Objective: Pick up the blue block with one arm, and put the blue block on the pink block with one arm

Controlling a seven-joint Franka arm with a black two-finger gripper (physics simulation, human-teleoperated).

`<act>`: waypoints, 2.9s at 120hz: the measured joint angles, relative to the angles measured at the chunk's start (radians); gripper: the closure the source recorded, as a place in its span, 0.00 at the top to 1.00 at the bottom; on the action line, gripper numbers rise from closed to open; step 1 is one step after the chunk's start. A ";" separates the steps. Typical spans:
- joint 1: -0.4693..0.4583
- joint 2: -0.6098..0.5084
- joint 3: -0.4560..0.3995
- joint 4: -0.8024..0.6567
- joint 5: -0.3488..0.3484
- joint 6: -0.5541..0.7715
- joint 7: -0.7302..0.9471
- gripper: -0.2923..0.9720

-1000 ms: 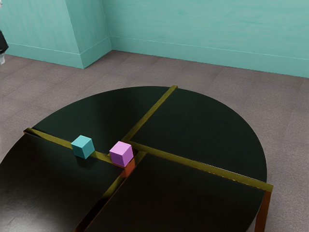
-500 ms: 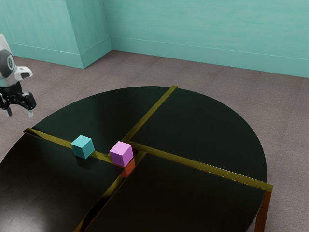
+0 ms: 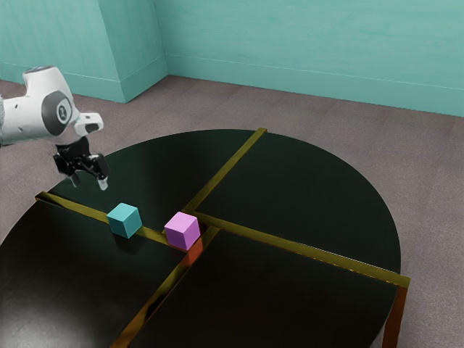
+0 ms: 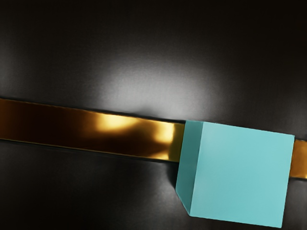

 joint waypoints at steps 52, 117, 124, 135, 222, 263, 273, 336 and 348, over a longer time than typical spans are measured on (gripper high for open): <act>0.000 0.055 -0.088 -0.019 0.003 0.042 0.042 0.76; 0.002 0.123 -0.121 -0.016 0.080 0.082 0.065 0.77; 0.003 0.132 -0.121 -0.016 0.081 0.090 0.067 0.76; 0.003 0.140 -0.122 -0.016 0.070 0.115 0.069 0.76; -0.002 0.116 -0.124 -0.106 -0.027 0.301 0.074 0.75; -0.005 0.119 -0.132 -0.109 -0.033 0.301 0.073 0.75; -0.005 0.120 -0.132 -0.115 -0.035 0.300 0.073 0.75; -0.005 0.130 -0.132 -0.126 -0.021 0.298 0.086 0.63; -0.005 0.130 -0.132 -0.126 -0.015 0.298 0.089 0.59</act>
